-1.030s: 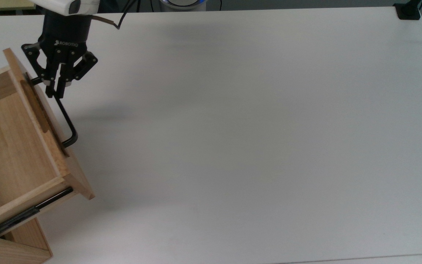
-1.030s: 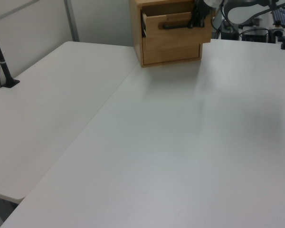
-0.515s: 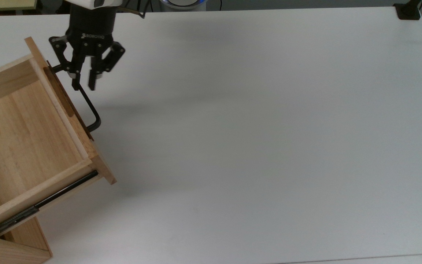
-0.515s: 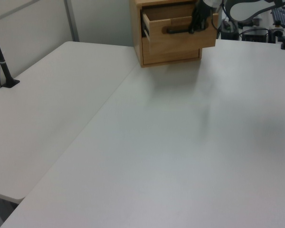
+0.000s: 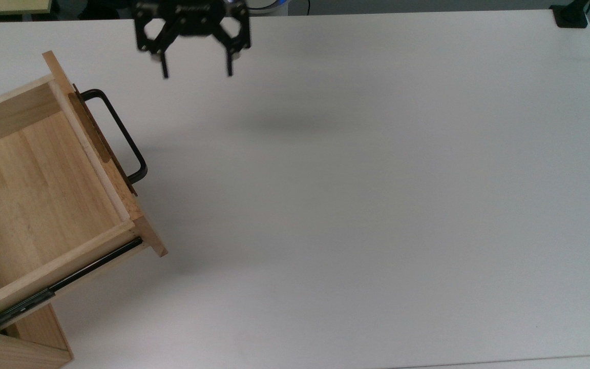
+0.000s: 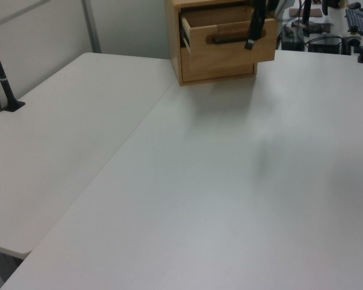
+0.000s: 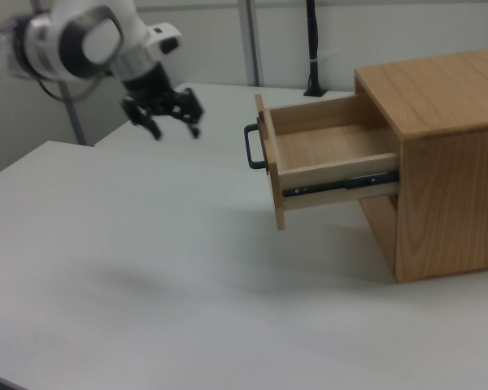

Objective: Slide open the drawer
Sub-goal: 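Open the gripper, release the handle and lift away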

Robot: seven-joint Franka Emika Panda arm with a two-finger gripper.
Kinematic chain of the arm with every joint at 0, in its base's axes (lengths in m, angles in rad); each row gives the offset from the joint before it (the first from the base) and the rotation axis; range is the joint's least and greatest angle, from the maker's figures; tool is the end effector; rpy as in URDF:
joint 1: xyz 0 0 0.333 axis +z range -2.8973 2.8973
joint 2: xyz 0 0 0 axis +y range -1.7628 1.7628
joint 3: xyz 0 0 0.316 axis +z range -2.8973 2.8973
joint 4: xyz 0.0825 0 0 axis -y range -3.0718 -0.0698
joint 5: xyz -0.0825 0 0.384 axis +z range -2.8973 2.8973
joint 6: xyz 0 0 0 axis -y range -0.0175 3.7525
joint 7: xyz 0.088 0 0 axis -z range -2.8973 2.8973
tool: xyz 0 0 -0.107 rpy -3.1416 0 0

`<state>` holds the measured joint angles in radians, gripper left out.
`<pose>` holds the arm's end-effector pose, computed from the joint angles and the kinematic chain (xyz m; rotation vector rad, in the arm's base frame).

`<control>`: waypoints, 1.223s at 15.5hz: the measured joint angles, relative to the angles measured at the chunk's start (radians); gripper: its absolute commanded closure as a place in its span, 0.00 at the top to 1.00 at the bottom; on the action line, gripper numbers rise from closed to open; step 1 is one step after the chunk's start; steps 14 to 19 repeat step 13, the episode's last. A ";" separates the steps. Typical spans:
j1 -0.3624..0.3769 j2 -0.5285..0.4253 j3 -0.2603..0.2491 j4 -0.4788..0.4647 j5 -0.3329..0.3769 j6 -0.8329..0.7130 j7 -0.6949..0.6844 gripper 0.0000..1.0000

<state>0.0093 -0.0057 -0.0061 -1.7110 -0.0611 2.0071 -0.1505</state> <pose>0.5881 -0.0018 0.6038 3.0163 0.2587 0.4525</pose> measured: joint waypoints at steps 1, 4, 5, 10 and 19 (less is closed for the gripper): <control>0.001 -0.007 0.015 0.021 0.017 -0.069 0.067 1.00; 0.002 -0.008 0.051 0.036 0.076 -0.175 0.230 1.00; 0.002 -0.007 0.056 0.037 0.092 -0.203 0.255 1.00; -0.006 -0.006 0.039 0.048 0.105 -0.327 0.232 1.00; -0.007 -0.006 0.023 0.054 0.105 -0.350 0.210 1.00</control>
